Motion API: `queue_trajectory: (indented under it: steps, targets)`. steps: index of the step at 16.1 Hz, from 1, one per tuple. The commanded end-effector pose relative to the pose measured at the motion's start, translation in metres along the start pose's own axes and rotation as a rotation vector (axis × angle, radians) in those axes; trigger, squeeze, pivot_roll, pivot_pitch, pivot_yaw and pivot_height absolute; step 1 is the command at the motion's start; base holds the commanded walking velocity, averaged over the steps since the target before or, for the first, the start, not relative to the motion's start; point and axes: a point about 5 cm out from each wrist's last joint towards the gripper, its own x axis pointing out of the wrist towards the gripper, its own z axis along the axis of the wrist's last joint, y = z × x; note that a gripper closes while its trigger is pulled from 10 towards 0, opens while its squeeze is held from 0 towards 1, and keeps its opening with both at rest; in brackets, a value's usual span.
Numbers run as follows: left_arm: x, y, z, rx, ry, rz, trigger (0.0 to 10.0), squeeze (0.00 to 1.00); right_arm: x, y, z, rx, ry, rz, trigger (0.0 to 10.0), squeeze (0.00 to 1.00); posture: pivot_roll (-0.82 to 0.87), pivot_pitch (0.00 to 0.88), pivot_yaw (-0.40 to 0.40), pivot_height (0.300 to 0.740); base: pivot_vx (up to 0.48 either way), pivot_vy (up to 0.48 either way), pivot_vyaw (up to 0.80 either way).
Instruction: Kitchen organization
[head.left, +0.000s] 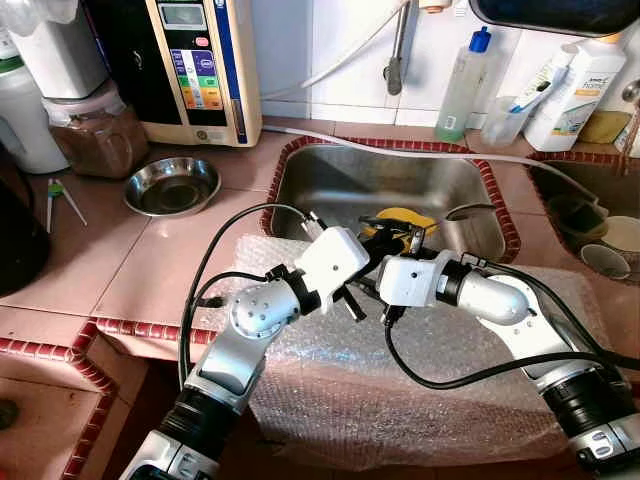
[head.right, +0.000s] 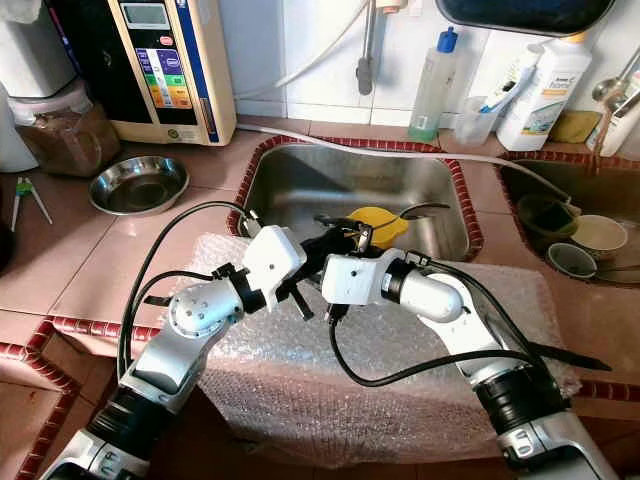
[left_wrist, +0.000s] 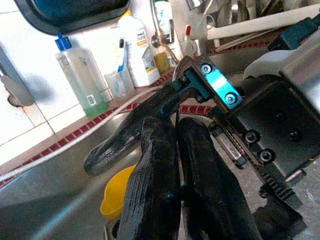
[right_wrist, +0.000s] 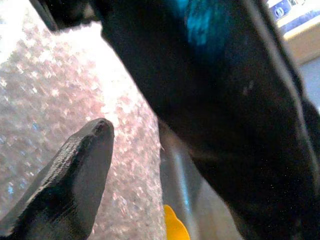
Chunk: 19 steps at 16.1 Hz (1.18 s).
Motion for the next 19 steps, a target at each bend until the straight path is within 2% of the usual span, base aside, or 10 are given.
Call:
queue_trajectory:
  steps: [1, 2, 3, 4, 7, 9, 10, 11, 12, 19]
  targets:
    - [0.003, 0.008, 0.009, 0.019, -0.034, 0.028, 0.0, 0.00, -0.003, 0.000, -0.005, -0.030, 0.039, 0.019, 0.0, 0.00, 0.04, 0.078, 0.022, 0.740, 0.000, 0.000, 0.00]
    - [0.003, 0.008, 0.009, 0.020, -0.033, 0.028, 0.0, 0.00, -0.004, -0.001, -0.008, -0.046, 0.055, 0.019, 0.0, 0.00, 0.05, 0.078, 0.023, 0.740, 0.000, 0.000, 0.00]
    - [0.003, 0.008, 0.009, 0.021, -0.032, 0.027, 0.0, 0.00, -0.006, -0.002, -0.011, -0.041, 0.067, 0.018, 1.5, 0.00, 0.05, 0.078, 0.023, 0.740, 0.000, 0.000, 0.00]
    - [0.003, 0.008, 0.009, 0.021, -0.032, 0.026, 0.0, 0.00, -0.008, -0.003, -0.013, -0.054, 0.080, 0.017, 10.0, 0.00, 0.05, 0.078, 0.023, 0.740, 0.000, 0.000, 0.00]
    - [0.003, 0.007, 0.009, 0.023, -0.031, 0.021, 0.0, 0.00, -0.018, -0.016, -0.025, -0.070, 0.146, -0.035, 10.0, 0.00, 0.05, 0.076, 0.026, 0.740, 0.000, 0.000, 0.00]
    - [0.003, 0.006, 0.009, 0.025, -0.033, 0.016, 0.0, 0.00, -0.024, -0.019, -0.031, -0.094, 0.182, -0.036, 10.0, 0.00, 0.05, 0.077, 0.026, 0.740, 0.000, 0.000, 0.00]
    - [0.003, 0.007, 0.009, 0.025, -0.033, 0.017, 0.0, 0.00, -0.028, -0.021, -0.036, -0.076, 0.201, -0.059, 10.0, 0.00, 0.04, 0.078, 0.025, 0.740, 0.000, 0.000, 0.00]
    - [0.003, 0.007, 0.009, 0.026, -0.032, 0.017, 0.0, 0.00, -0.029, -0.022, -0.037, -0.078, 0.197, -0.062, 4.4, 0.00, 0.04, 0.078, 0.025, 0.740, 0.000, 0.000, 0.00]
    - [0.003, 0.007, 0.009, 0.026, -0.032, 0.018, 0.0, 0.00, -0.029, -0.024, -0.036, -0.068, 0.194, -0.077, 0.0, 0.00, 0.04, 0.078, 0.025, 0.740, 0.000, 0.000, 0.00]
    - [0.003, 0.006, 0.007, 0.026, -0.027, 0.019, 0.0, 0.00, -0.025, -0.024, -0.032, -0.069, 0.166, -0.086, 0.0, 0.00, 0.04, 0.079, 0.024, 0.740, 0.000, 0.000, 0.00]
